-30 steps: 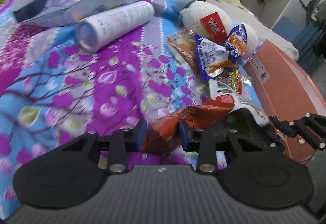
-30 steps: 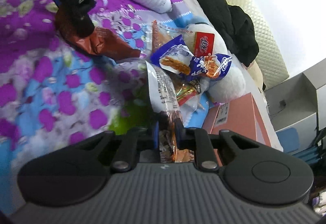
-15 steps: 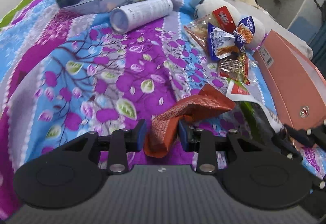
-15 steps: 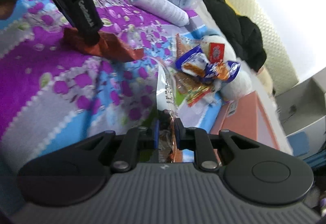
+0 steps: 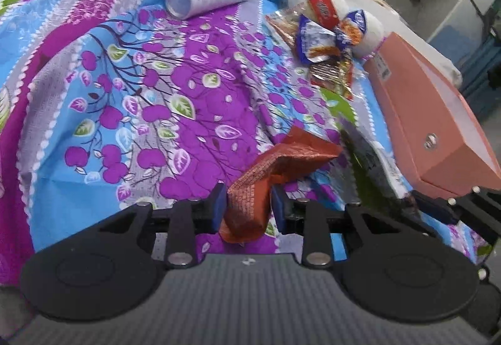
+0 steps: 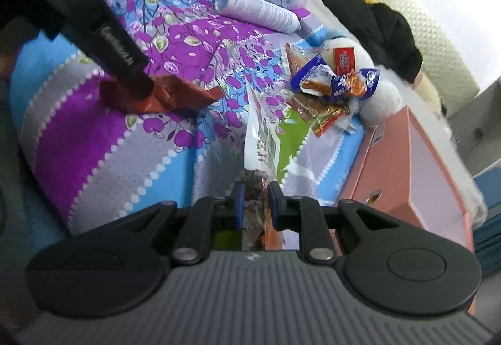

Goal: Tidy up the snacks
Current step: 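Grasp the red sausage wrapper with the left gripper while the right gripper grasps the shrimp strip bag, then lift the red wrapper with the left gripper while the right gripper lifts the shrimp strip bag, then lower both snacks into the pink box and open both grippers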

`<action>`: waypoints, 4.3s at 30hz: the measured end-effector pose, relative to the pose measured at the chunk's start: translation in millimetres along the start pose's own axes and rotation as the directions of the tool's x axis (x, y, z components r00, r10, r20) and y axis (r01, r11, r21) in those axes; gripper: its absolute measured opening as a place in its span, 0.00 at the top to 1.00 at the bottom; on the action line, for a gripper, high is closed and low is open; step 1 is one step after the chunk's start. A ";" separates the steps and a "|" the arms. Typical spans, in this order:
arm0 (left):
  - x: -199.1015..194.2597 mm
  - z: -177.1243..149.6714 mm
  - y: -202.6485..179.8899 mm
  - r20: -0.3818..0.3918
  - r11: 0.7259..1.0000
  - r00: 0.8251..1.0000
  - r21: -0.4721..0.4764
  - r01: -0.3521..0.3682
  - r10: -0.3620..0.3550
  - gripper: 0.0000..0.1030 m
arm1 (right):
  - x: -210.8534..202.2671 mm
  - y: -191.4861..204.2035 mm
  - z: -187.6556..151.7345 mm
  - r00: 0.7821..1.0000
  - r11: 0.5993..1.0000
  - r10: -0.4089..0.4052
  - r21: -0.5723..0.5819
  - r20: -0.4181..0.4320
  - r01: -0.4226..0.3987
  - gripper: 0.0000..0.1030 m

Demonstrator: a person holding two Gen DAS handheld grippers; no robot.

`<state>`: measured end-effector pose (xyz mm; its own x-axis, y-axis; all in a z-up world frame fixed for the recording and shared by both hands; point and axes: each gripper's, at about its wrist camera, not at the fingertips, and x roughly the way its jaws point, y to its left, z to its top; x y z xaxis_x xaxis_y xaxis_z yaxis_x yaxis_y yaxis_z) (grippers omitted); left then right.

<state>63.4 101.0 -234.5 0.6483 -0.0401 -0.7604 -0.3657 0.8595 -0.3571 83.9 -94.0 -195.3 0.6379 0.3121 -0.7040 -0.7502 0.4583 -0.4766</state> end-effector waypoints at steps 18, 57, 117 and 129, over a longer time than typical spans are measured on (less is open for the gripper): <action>19.1 25.6 -4.9 -0.070 0.954 0.987 0.255 0.157 -0.144 0.25 | 40.0 -75.2 -8.8 0.931 0.843 0.364 0.417 0.021 -0.339 0.12; 31.0 36.3 -25.5 -0.041 0.982 0.997 0.171 0.074 -0.068 0.68 | 43.2 -84.4 -19.7 0.958 0.780 0.284 0.591 -0.041 -0.206 0.63; 144.1 191.8 -354.3 -0.356 0.949 0.927 0.234 0.214 -0.121 0.68 | -20.5 -341.9 -138.1 0.998 0.486 -0.025 0.872 -0.055 0.060 0.63; 207.2 188.0 -382.6 -0.401 0.937 0.913 0.282 0.207 -0.081 0.68 | 44.5 -359.5 -159.1 0.994 0.473 0.037 0.878 -0.106 0.076 0.51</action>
<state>463.2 -140.3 -153.4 0.3536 -0.3101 -0.8825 -0.0202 0.9407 -0.3387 354.4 -377.3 -139.2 0.5874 0.2391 -0.7731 -0.1542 0.9709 0.1831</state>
